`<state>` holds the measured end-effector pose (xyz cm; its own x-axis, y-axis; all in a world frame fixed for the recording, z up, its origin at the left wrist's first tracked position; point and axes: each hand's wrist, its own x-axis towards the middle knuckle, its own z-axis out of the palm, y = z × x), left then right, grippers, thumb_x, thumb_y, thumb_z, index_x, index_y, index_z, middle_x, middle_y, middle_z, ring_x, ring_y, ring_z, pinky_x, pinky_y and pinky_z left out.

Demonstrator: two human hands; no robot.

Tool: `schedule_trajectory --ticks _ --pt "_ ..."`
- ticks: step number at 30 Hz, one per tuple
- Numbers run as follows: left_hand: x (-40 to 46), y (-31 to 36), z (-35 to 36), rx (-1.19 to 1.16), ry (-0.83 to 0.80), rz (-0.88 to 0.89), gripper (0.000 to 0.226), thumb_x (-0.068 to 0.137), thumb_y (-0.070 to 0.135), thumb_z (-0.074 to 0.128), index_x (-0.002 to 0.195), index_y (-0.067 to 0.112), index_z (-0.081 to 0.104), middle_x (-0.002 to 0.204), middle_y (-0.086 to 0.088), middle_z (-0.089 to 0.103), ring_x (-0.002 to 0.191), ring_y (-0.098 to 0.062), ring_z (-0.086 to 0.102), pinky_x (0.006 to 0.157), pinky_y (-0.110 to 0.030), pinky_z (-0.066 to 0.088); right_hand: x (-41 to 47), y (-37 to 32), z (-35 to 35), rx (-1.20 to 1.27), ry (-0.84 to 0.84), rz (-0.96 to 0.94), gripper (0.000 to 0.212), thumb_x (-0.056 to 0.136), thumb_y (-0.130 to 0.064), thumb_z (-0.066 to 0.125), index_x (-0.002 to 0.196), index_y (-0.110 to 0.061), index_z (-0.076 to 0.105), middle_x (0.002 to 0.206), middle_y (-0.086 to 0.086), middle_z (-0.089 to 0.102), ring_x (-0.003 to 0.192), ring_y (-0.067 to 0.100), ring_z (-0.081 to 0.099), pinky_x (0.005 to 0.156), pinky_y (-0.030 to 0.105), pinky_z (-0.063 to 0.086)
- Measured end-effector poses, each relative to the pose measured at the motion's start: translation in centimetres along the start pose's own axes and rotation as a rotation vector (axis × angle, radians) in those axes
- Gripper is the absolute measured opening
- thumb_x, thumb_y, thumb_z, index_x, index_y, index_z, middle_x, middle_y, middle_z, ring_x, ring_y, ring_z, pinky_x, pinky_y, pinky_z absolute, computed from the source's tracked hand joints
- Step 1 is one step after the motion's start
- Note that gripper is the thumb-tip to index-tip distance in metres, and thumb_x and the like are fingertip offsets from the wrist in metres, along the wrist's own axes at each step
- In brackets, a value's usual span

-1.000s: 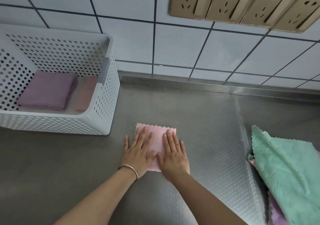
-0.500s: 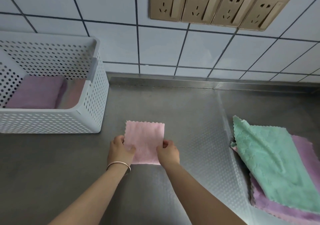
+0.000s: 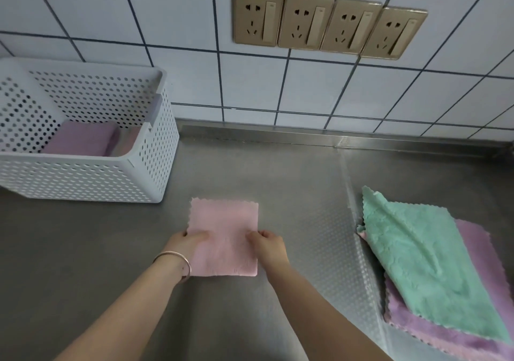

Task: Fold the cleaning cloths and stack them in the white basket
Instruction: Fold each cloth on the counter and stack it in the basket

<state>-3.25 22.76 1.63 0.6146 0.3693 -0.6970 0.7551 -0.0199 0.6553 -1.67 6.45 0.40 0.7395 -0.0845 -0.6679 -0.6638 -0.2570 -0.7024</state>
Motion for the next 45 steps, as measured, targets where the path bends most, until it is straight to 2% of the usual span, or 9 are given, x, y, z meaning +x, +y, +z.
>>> schedule_trajectory --ticks 5,10,14,18,24,28,35,40,45 --pt "-4.4 1.4 -2.0 -0.152 -0.006 0.05 0.036 0.066 0.033 0.069 0.093 0.011 0.062 0.102 -0.01 0.063 0.098 -0.029 0.06 0.089 -0.037 0.048 -2.2 -1.3 -1.2 0.055 -0.08 -0.122 0.012 0.079 -0.021 0.056 0.075 -0.015 0.047 0.076 0.005 0.039 0.071 0.017 0.034 0.064 0.03 0.027" --pt "-6.9 2.4 -4.1 -0.242 0.128 0.219 0.033 0.076 0.039 0.066 0.084 0.007 0.063 0.08 -0.004 0.062 0.072 -0.019 0.054 0.057 -0.02 0.043 -5.3 -4.0 -0.9 0.051 -0.134 -0.248 0.029 0.062 -0.035 0.054 0.068 -0.011 0.038 0.072 0.006 0.034 0.068 0.017 0.031 0.062 0.03 0.024" --pt "-7.6 3.3 -7.4 -0.092 0.349 0.5 0.037 0.073 0.059 0.045 0.069 0.023 0.055 0.053 0.016 0.055 0.058 -0.012 0.044 0.056 -0.028 0.035 -7.8 -7.2 0.9 0.111 -0.159 -0.281 0.032 0.072 -0.03 0.061 0.06 -0.011 0.038 0.062 0.002 0.036 0.064 0.017 0.032 0.058 0.03 0.023" --pt "-7.6 5.1 -12.3 -0.03 0.512 0.748 0.023 0.094 0.024 0.049 0.072 0.03 0.048 0.057 0.007 0.051 0.055 -0.005 0.047 0.053 -0.014 0.035 -9.9 -10.7 4.8 0.097 -0.153 -0.416 0.033 0.083 -0.02 0.062 0.054 -0.012 0.05 0.05 -0.008 0.045 0.051 0.009 0.04 0.049 0.015 0.032" --pt "-4.0 9.1 -22.2 -0.094 0.528 0.971 0.01 0.083 0.034 0.055 0.088 0.028 0.047 0.076 0.015 0.059 0.066 0.011 0.054 0.059 -0.003 0.037 -11.5 -16.9 12.7 0.101 -0.047 -0.606 0.006 0.085 -0.021 0.064 0.08 -0.017 0.063 0.066 0.002 0.061 0.055 0.008 0.049 0.047 0.01 0.035" --pt "-0.3 13.3 -27.4 -0.021 0.487 0.964 0.017 0.091 0.018 0.052 0.097 0.027 0.039 0.073 -0.003 0.059 0.057 -0.009 0.048 0.049 -0.012 0.032 -9.8 -22.4 17.4 0.039 0.073 -0.696 0.021 0.082 -0.024 0.067 0.08 -0.027 0.047 0.065 -0.006 0.059 0.049 0.001 0.05 0.047 0.007 0.036" --pt "10.0 19.5 -30.9 0.548 0.154 0.779 0.023 0.093 0.013 0.043 0.084 0.031 0.056 0.083 -0.002 0.062 0.057 -0.016 0.049 0.05 -0.024 0.039 -2.8 -29.2 22.2 -0.559 0.276 -0.695 0.007 0.084 -0.01 0.047 0.086 -0.014 0.052 0.075 -0.001 0.059 0.073 0.023 0.057 0.059 0.029 0.043" --pt "17.6 21.4 -27.8 0.754 -0.035 0.756 0.028 0.091 0.002 0.042 0.098 0.015 0.065 0.102 -0.001 0.064 0.08 -0.011 0.052 0.062 -0.013 0.039 2.9 -31.2 25.0 -1.161 0.283 -0.431 0.043 0.086 0.005 0.042 0.128 -0.007 0.045 0.118 0.014 0.059 0.11 0.033 0.057 0.078 0.037 0.049" --pt "24.1 20.5 -24.6 0.892 -0.179 0.638 0.027 0.084 -0.001 0.05 0.102 0.008 0.068 0.111 -0.005 0.068 0.099 -0.017 0.06 0.081 -0.017 0.041 7.7 -29.4 26.8 -1.228 0.206 -0.181 0.045 0.095 -0.001 0.037 0.14 -0.005 0.036 0.134 0.011 0.05 0.123 0.029 0.05 0.093 0.035 0.045"
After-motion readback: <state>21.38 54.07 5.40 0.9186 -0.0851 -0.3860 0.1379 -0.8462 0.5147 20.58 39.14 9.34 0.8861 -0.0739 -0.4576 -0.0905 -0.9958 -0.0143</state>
